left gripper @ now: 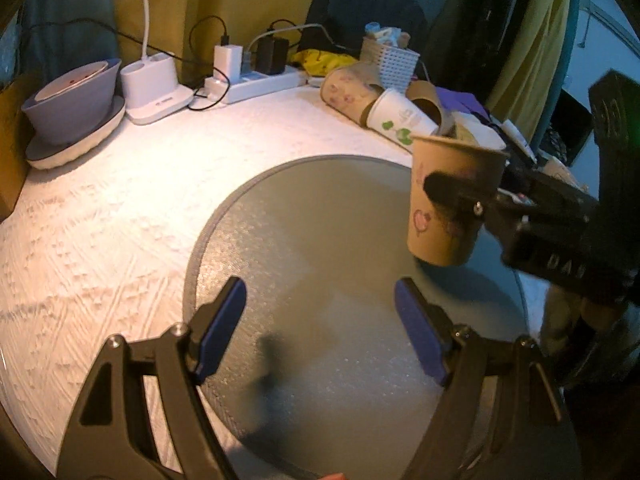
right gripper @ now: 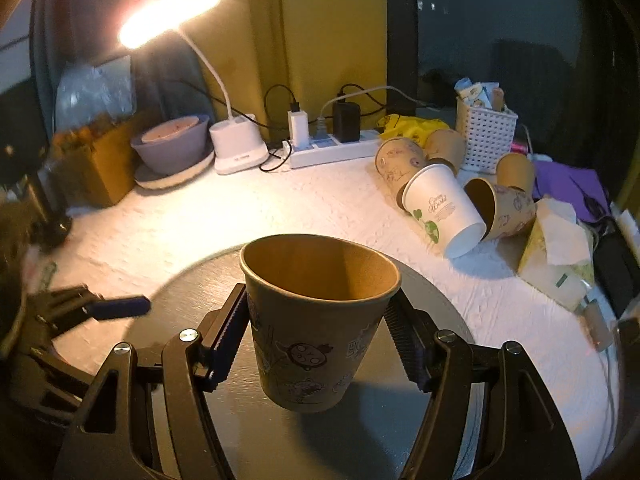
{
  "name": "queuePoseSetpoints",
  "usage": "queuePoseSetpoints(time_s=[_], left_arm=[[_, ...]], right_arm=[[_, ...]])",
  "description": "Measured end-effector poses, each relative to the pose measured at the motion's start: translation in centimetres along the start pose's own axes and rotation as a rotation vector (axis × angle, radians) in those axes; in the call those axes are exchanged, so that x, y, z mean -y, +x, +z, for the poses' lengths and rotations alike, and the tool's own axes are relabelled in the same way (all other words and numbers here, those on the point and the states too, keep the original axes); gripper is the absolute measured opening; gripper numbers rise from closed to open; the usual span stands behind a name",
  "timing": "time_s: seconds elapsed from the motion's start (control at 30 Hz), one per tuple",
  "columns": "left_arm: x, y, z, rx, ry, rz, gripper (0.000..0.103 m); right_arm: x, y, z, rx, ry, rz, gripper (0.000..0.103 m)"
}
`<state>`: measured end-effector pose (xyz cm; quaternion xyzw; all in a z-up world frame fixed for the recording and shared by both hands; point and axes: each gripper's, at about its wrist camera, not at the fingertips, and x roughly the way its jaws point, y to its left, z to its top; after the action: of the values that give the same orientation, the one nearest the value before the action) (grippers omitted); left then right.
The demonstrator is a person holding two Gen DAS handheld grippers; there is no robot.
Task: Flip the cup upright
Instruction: 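Lower the cup upright onto the grey mat and open the right gripper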
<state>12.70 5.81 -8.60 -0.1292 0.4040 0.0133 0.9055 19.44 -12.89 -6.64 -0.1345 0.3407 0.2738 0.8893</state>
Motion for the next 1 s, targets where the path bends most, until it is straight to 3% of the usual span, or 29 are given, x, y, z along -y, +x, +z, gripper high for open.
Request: queuePoseSetpoints(time_s=[0.7,0.77,1.0], left_arm=[[0.1,0.2,-0.5,-0.012,0.000,-0.009,0.078],[0.3,0.0,-0.7,-0.009,0.002,-0.012,0.078],[1.0,-1.1,-1.4,0.011,0.015,-0.028,0.078]], right_arm=[[-1.3,0.1,-2.6,-0.014,-0.071,-0.092,0.071],[-1.4,-0.2,-2.7,-0.010,-0.064,-0.093,0.078],[-1.5,-1.8,-3.3,-0.002,-0.046,-0.110,0.082]])
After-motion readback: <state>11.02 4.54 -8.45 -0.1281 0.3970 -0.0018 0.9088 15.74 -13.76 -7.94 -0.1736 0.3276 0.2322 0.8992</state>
